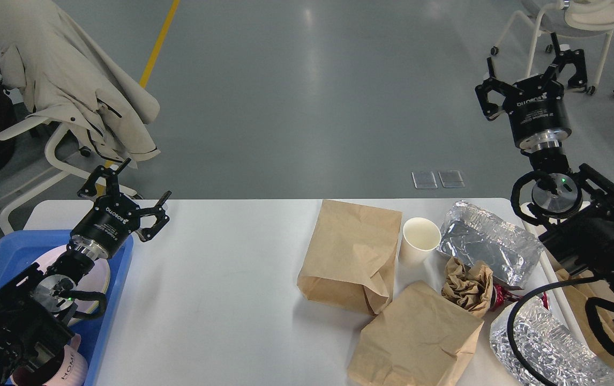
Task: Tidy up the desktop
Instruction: 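Raise the right gripper up and over the brown paper bag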
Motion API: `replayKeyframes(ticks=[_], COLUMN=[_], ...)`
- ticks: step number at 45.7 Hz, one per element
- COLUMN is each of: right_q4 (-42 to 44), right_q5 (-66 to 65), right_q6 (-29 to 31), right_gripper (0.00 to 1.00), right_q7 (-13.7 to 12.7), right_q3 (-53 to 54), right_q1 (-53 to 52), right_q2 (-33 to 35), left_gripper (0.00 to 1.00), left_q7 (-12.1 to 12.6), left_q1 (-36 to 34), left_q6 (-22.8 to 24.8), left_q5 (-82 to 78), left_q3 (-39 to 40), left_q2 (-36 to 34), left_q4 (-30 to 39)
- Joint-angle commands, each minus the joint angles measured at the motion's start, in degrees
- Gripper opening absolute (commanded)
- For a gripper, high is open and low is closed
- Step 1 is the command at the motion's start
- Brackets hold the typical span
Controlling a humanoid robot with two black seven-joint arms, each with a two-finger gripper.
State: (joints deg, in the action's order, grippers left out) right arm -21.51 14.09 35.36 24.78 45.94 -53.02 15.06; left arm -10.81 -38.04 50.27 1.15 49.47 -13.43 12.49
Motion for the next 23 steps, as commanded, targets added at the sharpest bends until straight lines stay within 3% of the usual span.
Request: replayKeyframes(ticks=[1,3,6,11,17,23], right_q4=[-0.1,0.0,-0.4,-0.9,-0.3,-1.2], right_q5=[-0.2,-0.4,-2.0,-7.1,-14.2,-16.6], right_q6=[-0.1,0.0,0.1,0.8,-0.5,0.8], right_gripper=[1.00,1.00,1.00,1.00,1.00,1.00], right_q7=[-1.1,-2.8,-7.4,-13.0,-14.4,-14.0], right_q3=[-8.7,-12.3,-20.1,-36.5,-59.0,-80.3], right_q1=[-4.2,-6.3,-11.4,-22.3,-35.3,-46.0], right_q2=[0.8,2.3,5.8,6.6,5.8,5.1], left_gripper=[1.00,1.00,1.00,1.00,1.00,1.00], left_q7=[0.0,0.0,0.0,0.0,0.0,0.0], left_q1=[0.0,0.0,0.0,-0.1,0.0,-0.1], left_q6=[0.0,0.0,0.0,0.0,0.0,0.0], left_q5=[0.0,0.0,0.0,0.0,0.0,0.0], left_q3=[-0.1,-0.1,-0.1,-0.1,-0.1,0.0], left_q2=[0.1,0.0,0.0,0.0,0.1,0.1], left_q4=[0.0,0.0,0.0,0.0,0.0,0.0])
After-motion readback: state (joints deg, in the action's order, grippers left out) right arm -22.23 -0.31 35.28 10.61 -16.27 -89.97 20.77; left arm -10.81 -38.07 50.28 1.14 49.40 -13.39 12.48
